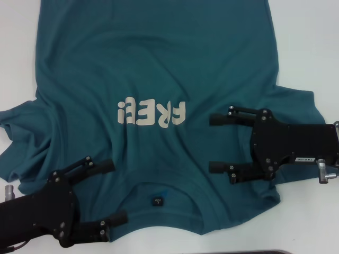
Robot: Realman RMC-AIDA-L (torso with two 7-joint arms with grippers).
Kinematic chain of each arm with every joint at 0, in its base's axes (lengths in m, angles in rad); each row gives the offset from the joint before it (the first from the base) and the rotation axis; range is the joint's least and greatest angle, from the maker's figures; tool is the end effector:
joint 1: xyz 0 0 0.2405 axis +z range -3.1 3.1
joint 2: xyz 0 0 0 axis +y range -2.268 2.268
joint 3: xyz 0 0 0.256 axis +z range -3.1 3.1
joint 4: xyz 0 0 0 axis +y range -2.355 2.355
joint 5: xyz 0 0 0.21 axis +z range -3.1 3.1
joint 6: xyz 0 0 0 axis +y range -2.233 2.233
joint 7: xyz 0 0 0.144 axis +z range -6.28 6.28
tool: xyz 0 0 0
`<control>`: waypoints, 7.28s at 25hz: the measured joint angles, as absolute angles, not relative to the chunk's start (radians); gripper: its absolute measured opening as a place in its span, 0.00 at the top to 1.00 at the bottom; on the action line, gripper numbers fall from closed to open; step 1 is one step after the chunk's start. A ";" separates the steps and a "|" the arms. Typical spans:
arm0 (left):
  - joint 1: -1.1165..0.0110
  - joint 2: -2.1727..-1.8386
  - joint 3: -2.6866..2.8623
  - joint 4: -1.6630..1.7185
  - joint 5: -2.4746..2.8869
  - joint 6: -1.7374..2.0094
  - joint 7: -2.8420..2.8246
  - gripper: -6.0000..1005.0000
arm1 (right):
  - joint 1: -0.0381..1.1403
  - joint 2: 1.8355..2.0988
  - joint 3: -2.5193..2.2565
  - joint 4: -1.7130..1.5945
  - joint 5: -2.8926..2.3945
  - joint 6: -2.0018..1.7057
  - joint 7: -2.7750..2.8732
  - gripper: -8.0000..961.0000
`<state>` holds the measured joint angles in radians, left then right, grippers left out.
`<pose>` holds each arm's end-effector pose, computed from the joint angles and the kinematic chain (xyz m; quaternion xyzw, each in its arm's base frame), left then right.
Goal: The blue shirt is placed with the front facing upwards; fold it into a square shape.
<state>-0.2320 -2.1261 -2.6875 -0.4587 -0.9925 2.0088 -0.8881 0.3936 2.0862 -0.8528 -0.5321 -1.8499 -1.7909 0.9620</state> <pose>-0.3018 0.1731 -0.0207 -0.9017 -0.1643 -0.3941 0.0685 0.2654 0.2531 -0.0270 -0.9422 0.0695 0.3239 0.0495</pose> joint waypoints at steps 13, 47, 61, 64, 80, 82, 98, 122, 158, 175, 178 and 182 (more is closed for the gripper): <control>-0.234 -2.123 -2.688 -0.459 -0.992 2.011 -0.888 0.06 | 0.396 2.086 -0.853 -0.536 -1.848 -1.790 0.963 0.05; -0.236 -2.122 -2.688 -0.463 -0.992 2.009 -0.887 0.06 | 0.399 2.085 -0.853 -0.540 -1.847 -1.789 0.961 0.05; -0.353 -2.027 -2.876 -0.568 -1.140 1.925 -1.885 0.06 | 0.415 2.083 -0.673 -0.524 -1.833 -1.781 1.168 0.05; -0.358 -2.022 -2.876 -0.666 -1.140 1.829 -2.064 0.06 | 0.416 2.084 -0.678 -0.524 -1.836 -1.779 1.176 0.05; -0.378 -1.990 -2.876 -0.787 -0.933 1.707 -2.310 0.06 | 0.421 2.085 -0.687 -0.518 -1.855 -1.778 1.177 0.06; -0.374 -1.990 -2.876 -0.797 -0.914 1.681 -2.325 0.06 | 0.422 2.085 -0.688 -0.518 -1.855 -1.776 1.178 0.06; -0.342 -1.994 -2.876 -0.794 -0.854 1.608 -2.401 0.06 | 0.419 2.083 -0.688 -0.518 -1.855 -1.773 1.180 0.06; -0.354 -1.985 -2.860 -0.688 -0.824 1.490 -2.396 0.06 | 0.422 2.080 -0.678 -0.519 -1.855 -1.773 1.181 0.06; -0.410 -1.977 -2.778 -0.636 -0.776 1.439 -2.412 0.32 | 0.422 2.075 -0.672 -0.526 -1.846 -1.782 1.184 0.07; -0.407 -1.974 -2.775 -0.652 -0.773 1.453 -2.429 0.93 | 0.440 2.074 -0.664 -0.528 -1.845 -1.784 1.187 0.07; -0.406 -1.971 -2.779 -0.653 -0.773 1.466 -2.429 0.98 | 0.440 2.074 -0.663 -0.528 -1.845 -1.784 1.187 0.07; -0.406 -1.969 -2.785 -0.690 -0.773 1.494 -2.432 0.98 | 0.444 2.074 -0.661 -0.528 -1.845 -1.784 1.188 0.07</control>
